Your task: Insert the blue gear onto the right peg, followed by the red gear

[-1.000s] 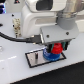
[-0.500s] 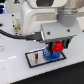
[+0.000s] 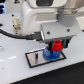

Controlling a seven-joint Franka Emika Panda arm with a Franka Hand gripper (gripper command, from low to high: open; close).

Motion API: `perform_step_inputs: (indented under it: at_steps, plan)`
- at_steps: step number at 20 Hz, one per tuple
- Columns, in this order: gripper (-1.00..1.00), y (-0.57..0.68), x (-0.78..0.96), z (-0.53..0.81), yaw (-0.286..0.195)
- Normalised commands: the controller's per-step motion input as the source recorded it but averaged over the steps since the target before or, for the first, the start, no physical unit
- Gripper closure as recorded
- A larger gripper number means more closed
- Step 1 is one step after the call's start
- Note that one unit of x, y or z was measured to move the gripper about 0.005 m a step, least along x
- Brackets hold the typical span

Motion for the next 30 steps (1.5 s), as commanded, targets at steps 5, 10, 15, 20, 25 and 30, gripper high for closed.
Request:
perform_step_inputs:
  at_steps: [5,10,15,20,25,30]
  plan:
    - [1.0,-0.1,0.07,-0.09,0.0]
    - [1.0,-0.05,0.08,-0.04,0.0]
    - [1.0,-0.06,0.01,0.24,0.0]
    - [1.0,-0.08,0.01,0.18,0.0]
    - [1.0,-0.08,0.13,0.02,0.0]
    - [1.0,-0.17,0.15,-0.18,0.0]
